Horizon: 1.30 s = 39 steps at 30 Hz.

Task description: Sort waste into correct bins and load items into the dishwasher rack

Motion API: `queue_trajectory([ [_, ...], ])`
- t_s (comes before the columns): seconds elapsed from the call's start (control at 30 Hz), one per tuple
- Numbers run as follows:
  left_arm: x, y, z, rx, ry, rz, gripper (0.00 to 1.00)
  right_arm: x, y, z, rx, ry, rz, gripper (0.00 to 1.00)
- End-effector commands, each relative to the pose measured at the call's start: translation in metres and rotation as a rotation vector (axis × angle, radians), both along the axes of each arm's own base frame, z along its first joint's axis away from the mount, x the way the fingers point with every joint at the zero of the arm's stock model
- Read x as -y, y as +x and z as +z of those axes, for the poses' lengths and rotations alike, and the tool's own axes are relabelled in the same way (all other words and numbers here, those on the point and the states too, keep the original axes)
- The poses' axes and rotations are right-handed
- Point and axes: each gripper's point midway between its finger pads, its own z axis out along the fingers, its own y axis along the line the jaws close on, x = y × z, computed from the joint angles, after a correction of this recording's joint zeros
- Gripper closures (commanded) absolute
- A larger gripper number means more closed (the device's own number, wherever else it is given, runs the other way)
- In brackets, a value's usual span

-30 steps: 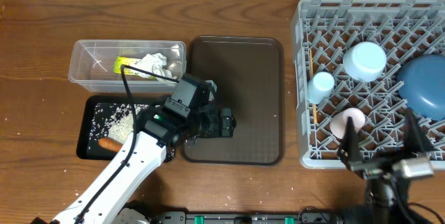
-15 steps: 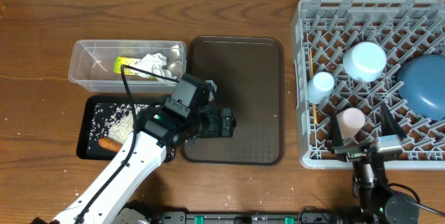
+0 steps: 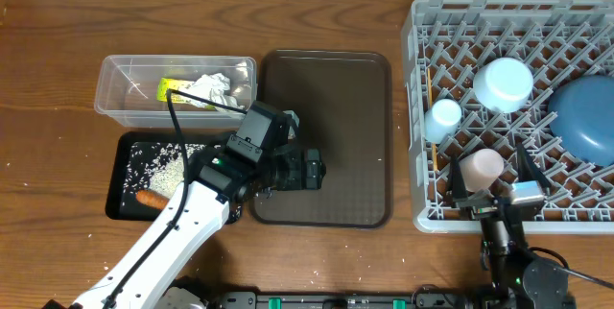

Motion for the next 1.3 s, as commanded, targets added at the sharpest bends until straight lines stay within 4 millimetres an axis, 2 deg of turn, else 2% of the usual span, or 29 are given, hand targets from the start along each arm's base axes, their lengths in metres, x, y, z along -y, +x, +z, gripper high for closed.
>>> queue_trajectory([
  [0.0, -0.002, 0.000, -0.001, -0.006, 0.005, 0.015, 0.04, 0.007, -0.001, 0.005, 0.029, 0.002, -0.032, 0.01],
  [0.2, -0.002, 0.000, -0.001, -0.006, 0.005, 0.015, 0.04, 0.007, -0.001, 0.008, 0.067, 0.005, -0.031, 0.01],
  [0.3, -0.002, 0.000, -0.001, -0.006, 0.005, 0.015, 0.04, 0.007, 0.002, -0.002, 0.063, 0.004, -0.032, 0.01],
  [0.43, -0.002, 0.000, -0.001, -0.006, 0.005, 0.015, 0.04, 0.007, 0.008, -0.026, 0.004, 0.000, -0.031, 0.01],
  [0.63, -0.002, 0.000, -0.001, -0.006, 0.005, 0.015, 0.04, 0.006, 0.010, -0.037, -0.041, -0.004, -0.028, 0.01],
  [0.73, -0.002, 0.000, -0.001, -0.006, 0.005, 0.015, 0.04, 0.006, 0.012, -0.053, -0.108, -0.008, -0.028, 0.01],
  [0.9, -0.002, 0.000, -0.001, -0.006, 0.005, 0.015, 0.04, 0.006, 0.013, -0.096, -0.282, -0.020, -0.029, 0.01],
  [1.07, -0.002, 0.000, -0.001, -0.006, 0.005, 0.015, 0.03, 0.020, 0.014, -0.097, -0.289, -0.015, -0.110, 0.01],
  [1.27, -0.002, 0.000, -0.001, -0.006, 0.005, 0.015, 0.04, 0.020, 0.014, -0.098, -0.290, -0.015, -0.110, 0.01],
])
